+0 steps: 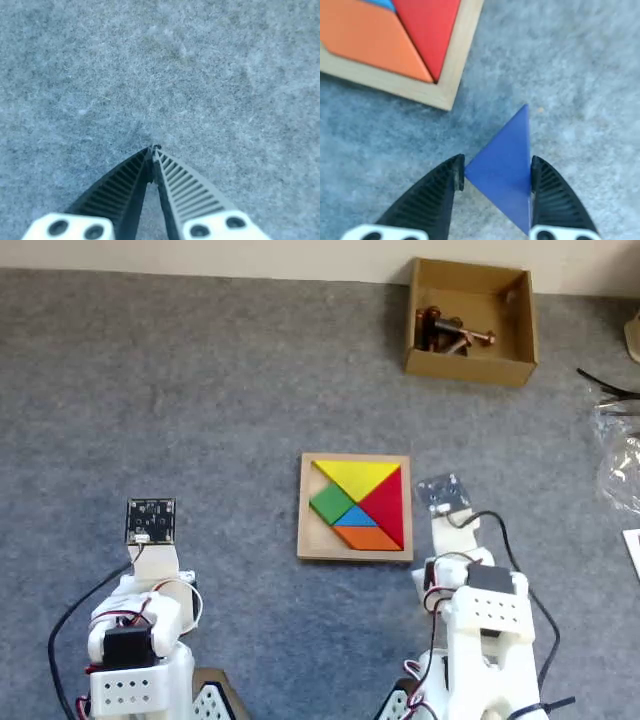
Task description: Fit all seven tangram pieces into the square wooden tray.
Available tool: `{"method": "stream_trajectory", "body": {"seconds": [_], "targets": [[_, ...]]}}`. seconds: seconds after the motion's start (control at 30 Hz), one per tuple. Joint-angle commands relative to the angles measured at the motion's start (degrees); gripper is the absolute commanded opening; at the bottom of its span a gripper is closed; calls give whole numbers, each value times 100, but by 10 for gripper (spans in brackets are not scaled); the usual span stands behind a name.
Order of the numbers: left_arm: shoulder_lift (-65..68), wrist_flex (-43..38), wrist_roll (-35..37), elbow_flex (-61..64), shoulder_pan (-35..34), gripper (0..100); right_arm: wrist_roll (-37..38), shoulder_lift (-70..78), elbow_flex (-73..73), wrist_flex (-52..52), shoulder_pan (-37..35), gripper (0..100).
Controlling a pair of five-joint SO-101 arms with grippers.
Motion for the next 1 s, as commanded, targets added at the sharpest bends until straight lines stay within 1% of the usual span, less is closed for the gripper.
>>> {"method": "stream_trajectory", "body": {"seconds": [0.0, 0.33, 0.47, 0.6, 0.77, 0.87, 0.97], "targets": [[40, 44, 9, 119, -48, 5, -44, -110, -769, 426, -75, 148], [40, 44, 9, 119, -48, 5, -44, -110, -1552, 725, -127, 148], [40, 44, 9, 119, -48, 5, -123, -110, -1956, 1191, -602, 148], [40, 44, 9, 119, -48, 5, -571, -110, -2484, 1516, -980, 148], [40, 44, 9, 119, -48, 5, -659, -66, -3064, 1947, -1393, 148], [40, 44, 9, 119, -48, 5, -721, -57, -3292, 2070, -1613, 148], [40, 44, 9, 119, -48, 5, -1011, -48, -3468, 2070, -1851, 148]]}}
